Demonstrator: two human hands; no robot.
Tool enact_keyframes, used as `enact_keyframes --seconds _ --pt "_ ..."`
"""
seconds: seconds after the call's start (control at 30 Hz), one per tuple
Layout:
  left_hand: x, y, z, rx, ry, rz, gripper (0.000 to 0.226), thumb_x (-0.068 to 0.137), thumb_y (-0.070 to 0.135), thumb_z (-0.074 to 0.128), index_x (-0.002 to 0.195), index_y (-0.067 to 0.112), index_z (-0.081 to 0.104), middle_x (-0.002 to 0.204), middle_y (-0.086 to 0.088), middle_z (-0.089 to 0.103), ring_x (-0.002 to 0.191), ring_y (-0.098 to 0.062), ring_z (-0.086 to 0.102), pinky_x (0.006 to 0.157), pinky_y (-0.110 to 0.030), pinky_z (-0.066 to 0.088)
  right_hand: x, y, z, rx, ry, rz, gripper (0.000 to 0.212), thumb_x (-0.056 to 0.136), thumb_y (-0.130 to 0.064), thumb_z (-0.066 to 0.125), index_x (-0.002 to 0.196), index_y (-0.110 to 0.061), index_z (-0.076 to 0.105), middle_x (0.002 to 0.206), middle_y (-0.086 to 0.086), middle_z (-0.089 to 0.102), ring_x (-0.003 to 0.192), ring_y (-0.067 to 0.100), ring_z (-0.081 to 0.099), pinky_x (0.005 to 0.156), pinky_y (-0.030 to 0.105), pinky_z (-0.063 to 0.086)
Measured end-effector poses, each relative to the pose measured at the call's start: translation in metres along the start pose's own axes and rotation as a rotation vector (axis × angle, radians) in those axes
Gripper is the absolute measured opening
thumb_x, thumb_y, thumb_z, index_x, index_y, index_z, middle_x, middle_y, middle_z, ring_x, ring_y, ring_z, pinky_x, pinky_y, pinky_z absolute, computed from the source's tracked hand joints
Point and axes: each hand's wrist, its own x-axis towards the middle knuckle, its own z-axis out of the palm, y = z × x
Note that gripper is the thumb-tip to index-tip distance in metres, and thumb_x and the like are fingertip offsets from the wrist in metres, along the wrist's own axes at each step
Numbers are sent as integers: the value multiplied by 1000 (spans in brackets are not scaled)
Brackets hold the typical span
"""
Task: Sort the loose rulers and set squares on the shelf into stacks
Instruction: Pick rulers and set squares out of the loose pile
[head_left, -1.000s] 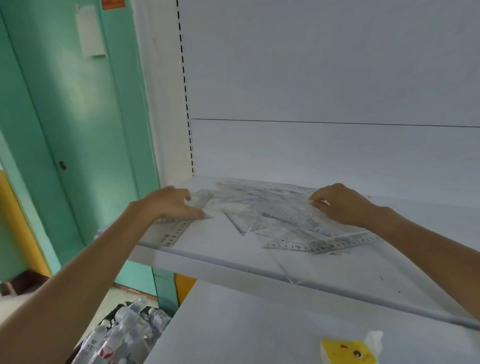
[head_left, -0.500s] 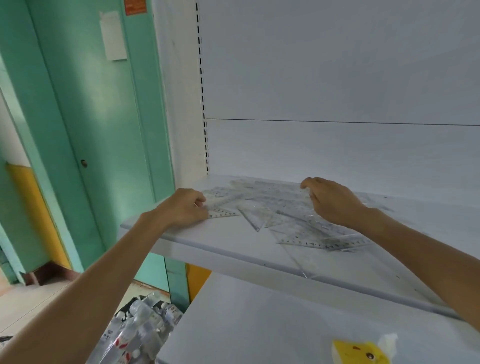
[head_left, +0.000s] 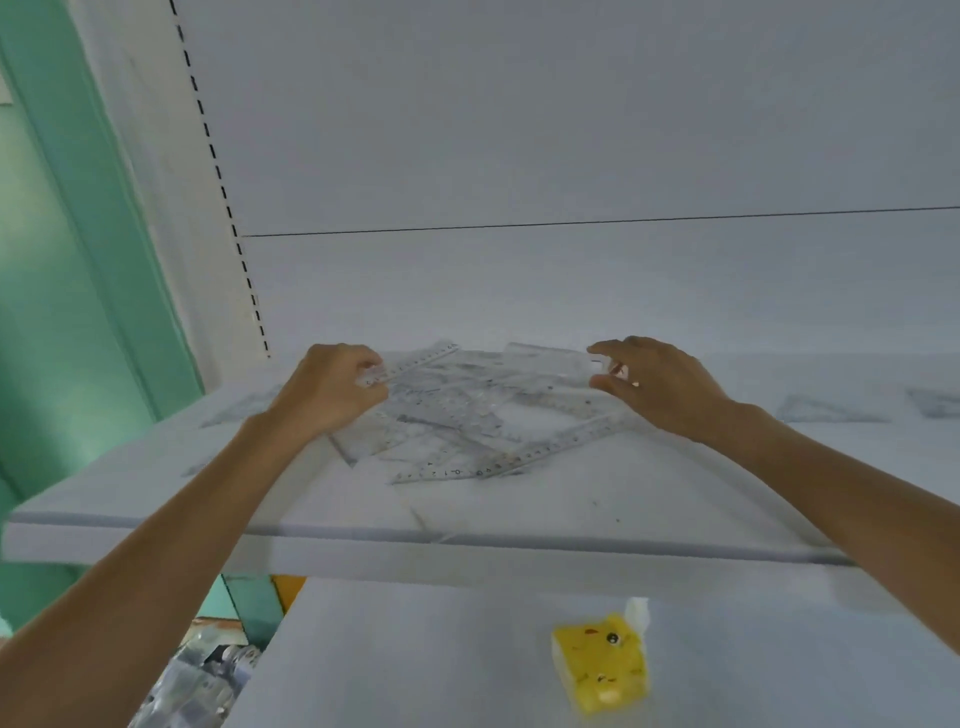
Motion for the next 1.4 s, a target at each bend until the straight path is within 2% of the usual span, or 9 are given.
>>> enact_keyframes --seconds 0.23,0.5,0.7,0.83,1.03,1.2,1.27,1.33,1.4 --pt "23 143 73 -108 -86 266 38 86 16 58 123 21 53 113 -3 58 102 -20 55 81 -28 40 -69 114 -68 -209 23 130 37 92 -31 54 127 -20 52 109 5 59 101 23 54 85 33 38" --pt "26 328 157 -219 -87 275 41 82 17 59 122 20 53 111 1 58 78 -11 55 77 -26 41 -152 268 -166 -154 95 225 36 90 -28 57 125 -19 56 105 4 61 96 22 55 84 33 39" --pt "23 430 205 -239 -143 271 39 80 22 66 118 19 57 100 5 61 70 -8 56 67 -22 41 -196 375 -222 -200 99 290 37 90 -28 58 125 -18 56 107 3 62 106 24 51 90 37 38" --pt "17 465 220 -281 -128 284 36 80 21 68 115 20 59 96 7 62 73 -3 56 60 -13 40 -202 426 -241 -168 -21 291 37 88 -31 61 123 -22 57 111 -1 61 112 20 47 96 34 36" --pt "12 483 230 -306 -119 254 34 79 20 70 112 19 62 93 9 63 76 3 56 65 -14 41 -207 470 -239 -47 -178 283 35 83 -27 67 118 -24 62 114 1 61 105 17 51 88 25 36" --pt "10 486 239 -307 -159 212 31 81 19 69 111 18 63 97 6 65 81 -2 59 71 -16 42 -204 485 -237 27 -327 288 33 82 -30 69 114 -30 64 115 -13 57 105 3 46 92 21 32" --pt "9 487 241 -310 -168 197 31 81 17 68 111 18 63 98 4 66 84 -7 60 75 -18 41 -203 487 -235 29 -345 287 27 82 -29 68 108 -36 65 113 -14 57 107 4 48 93 22 33" --pt "9 490 244 -314 -177 188 30 82 17 67 111 18 63 99 4 65 87 -8 60 78 -19 40 -205 487 -232 40 -330 269 21 83 -25 65 91 -45 63 107 -12 60 106 7 51 88 21 35" --pt "8 495 246 -317 -187 186 30 81 17 68 111 18 63 99 3 65 90 -8 59 79 -19 40 -207 487 -230 52 -315 266 21 84 -23 62 91 -43 64 103 -9 61 104 10 53 83 20 33"
